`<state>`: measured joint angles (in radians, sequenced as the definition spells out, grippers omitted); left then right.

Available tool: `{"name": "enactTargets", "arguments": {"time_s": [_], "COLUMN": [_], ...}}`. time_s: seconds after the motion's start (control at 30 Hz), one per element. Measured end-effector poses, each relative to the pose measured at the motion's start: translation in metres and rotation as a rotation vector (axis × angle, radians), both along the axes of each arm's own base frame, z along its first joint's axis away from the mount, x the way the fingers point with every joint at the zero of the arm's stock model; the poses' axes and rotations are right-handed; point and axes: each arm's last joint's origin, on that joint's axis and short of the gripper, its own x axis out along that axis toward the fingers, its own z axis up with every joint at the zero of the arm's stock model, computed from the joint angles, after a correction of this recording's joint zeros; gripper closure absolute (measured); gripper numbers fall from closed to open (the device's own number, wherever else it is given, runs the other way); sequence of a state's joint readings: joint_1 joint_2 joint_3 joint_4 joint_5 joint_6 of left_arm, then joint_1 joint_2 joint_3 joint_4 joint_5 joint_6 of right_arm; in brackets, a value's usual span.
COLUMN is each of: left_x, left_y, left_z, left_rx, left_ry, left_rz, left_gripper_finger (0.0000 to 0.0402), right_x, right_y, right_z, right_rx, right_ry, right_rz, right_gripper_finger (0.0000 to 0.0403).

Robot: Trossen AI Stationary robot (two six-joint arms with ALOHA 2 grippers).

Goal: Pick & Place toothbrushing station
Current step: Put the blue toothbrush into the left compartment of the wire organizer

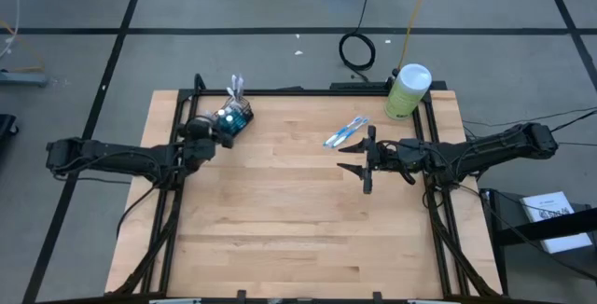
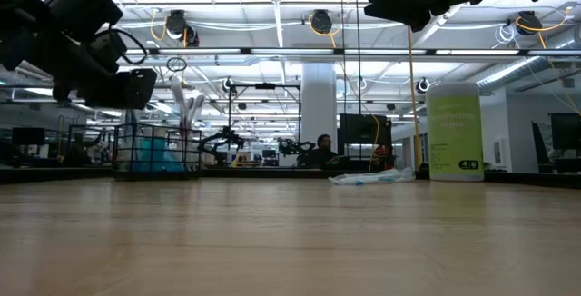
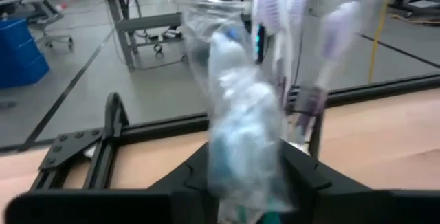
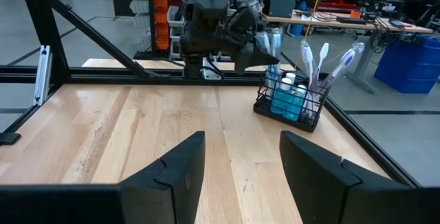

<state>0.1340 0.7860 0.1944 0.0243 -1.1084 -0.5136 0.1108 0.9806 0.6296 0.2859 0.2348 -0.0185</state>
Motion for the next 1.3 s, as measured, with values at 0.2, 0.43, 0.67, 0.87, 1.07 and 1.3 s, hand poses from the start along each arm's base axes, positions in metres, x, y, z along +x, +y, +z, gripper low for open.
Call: {"name": "enactTargets", "arguments": {"time_s": [0.2, 0.43, 0.67, 0.87, 1.07, 1.3], "left_x": [0.004, 0.006, 0.005, 0.002, -0.005, -0.011], "left_y": [-0.003, -0.004, -0.006, -0.011, -0.015, -0.022], "left_z": [0.006, 0.009, 0.021, 0.037, 0.05, 0.059], "left_rx": [0.041, 0.05, 0.087, 0.151, 0.198, 0.222], "left_ry": [0.007, -0.027, -0.075, -0.108, -0.142, -0.171], "left_rz": [-0.039, -0.043, -0.067, -0.111, -0.112, -0.105], "left_gripper_finger": [0.0247, 0.0216, 0.021, 0.0215, 0.0215, 0.0215], "right_x": [0.0, 0.0, 0.0, 0.0, 0.0, 0.0], "right_y": [0.0, 0.0, 0.0, 0.0, 0.0, 0.0], "right_z": [0.0, 0.0, 0.0, -0.001, -0.001, -0.001], "right_rx": [0.0, 0.0, 0.0, 0.0, 0.0, -0.001], "right_ry": [0.0, 0.0, 0.002, 0.007, 0.007, 0.01], "right_rz": [0.0, 0.0, 0.0, 0.0, 0.0, 0.001], "right_gripper_finger": [0.022, 0.022, 0.022, 0.022, 0.022, 0.022]}}
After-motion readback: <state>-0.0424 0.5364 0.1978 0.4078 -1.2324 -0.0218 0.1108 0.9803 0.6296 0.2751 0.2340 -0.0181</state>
